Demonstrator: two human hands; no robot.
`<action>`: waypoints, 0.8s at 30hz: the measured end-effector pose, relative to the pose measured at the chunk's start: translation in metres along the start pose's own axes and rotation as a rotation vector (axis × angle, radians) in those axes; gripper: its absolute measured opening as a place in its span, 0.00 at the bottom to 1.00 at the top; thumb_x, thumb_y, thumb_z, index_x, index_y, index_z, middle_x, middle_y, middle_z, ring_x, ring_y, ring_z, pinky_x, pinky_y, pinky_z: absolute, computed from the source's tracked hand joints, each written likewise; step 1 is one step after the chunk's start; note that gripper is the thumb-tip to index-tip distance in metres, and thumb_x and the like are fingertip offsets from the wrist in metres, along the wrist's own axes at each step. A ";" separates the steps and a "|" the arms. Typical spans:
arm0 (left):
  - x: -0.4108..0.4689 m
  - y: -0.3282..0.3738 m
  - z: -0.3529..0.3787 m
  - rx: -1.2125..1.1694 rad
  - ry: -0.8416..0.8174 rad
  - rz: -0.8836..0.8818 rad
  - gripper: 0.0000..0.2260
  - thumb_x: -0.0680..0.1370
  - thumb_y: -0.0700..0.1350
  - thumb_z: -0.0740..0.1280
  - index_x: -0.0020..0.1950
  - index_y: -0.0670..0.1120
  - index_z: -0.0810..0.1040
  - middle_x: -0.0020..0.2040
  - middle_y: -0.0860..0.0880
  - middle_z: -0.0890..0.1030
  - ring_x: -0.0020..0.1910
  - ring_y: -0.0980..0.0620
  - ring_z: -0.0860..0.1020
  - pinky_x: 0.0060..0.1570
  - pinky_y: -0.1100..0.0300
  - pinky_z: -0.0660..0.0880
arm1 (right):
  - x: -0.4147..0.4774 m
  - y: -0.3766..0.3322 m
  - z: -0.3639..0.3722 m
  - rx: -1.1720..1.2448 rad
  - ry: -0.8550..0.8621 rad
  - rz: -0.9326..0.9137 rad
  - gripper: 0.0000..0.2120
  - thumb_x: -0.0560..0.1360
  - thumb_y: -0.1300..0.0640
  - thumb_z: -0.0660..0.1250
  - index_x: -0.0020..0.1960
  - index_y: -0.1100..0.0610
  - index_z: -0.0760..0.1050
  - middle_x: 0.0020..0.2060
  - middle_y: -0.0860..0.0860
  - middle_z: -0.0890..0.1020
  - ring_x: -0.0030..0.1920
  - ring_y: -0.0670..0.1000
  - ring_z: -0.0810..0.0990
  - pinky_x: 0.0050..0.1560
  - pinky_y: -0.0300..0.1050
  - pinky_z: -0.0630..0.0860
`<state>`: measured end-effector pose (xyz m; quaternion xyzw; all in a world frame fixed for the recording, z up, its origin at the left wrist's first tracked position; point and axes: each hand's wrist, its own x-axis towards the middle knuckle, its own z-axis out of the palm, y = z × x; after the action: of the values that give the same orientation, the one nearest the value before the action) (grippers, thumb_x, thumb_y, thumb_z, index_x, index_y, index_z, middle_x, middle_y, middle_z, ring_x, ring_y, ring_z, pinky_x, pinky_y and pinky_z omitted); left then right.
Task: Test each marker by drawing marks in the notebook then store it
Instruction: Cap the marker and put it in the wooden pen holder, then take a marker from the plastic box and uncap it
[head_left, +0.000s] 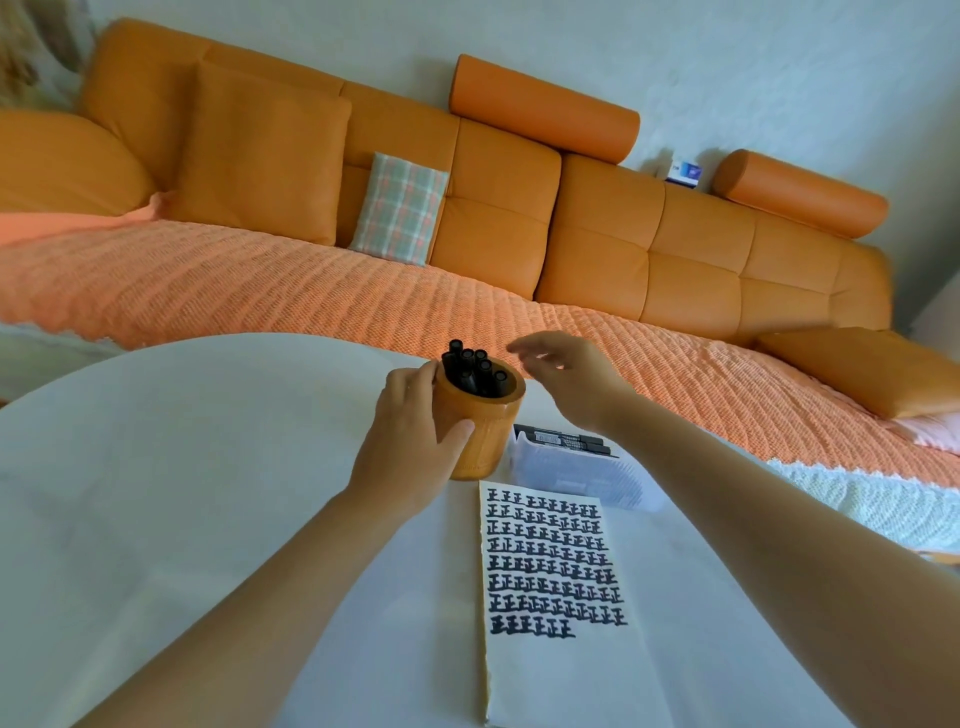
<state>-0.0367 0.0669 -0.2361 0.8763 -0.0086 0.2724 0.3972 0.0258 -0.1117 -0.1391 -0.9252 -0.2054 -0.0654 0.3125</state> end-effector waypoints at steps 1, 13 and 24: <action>-0.002 0.000 0.000 0.005 0.013 0.009 0.29 0.77 0.54 0.67 0.74 0.50 0.61 0.68 0.49 0.66 0.66 0.49 0.69 0.54 0.59 0.71 | -0.001 0.006 -0.002 -0.006 0.049 0.014 0.12 0.82 0.57 0.60 0.57 0.47 0.80 0.55 0.47 0.81 0.53 0.48 0.79 0.50 0.45 0.75; -0.046 -0.012 0.004 0.214 -0.137 0.297 0.04 0.77 0.51 0.64 0.48 0.54 0.70 0.45 0.56 0.72 0.43 0.55 0.73 0.37 0.69 0.68 | -0.004 0.048 -0.010 -0.540 -0.564 0.182 0.16 0.81 0.59 0.61 0.65 0.48 0.77 0.65 0.49 0.78 0.62 0.52 0.76 0.66 0.48 0.71; -0.051 -0.013 0.007 0.343 -0.262 0.389 0.12 0.80 0.54 0.57 0.59 0.53 0.75 0.57 0.55 0.75 0.56 0.54 0.70 0.54 0.61 0.68 | 0.007 0.047 -0.007 -0.689 -0.562 0.109 0.14 0.75 0.57 0.65 0.58 0.49 0.81 0.56 0.49 0.82 0.57 0.52 0.78 0.61 0.49 0.75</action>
<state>-0.0735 0.0601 -0.2734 0.9402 -0.1817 0.2256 0.1790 0.0521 -0.1468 -0.1577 -0.9666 -0.1994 0.1403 -0.0788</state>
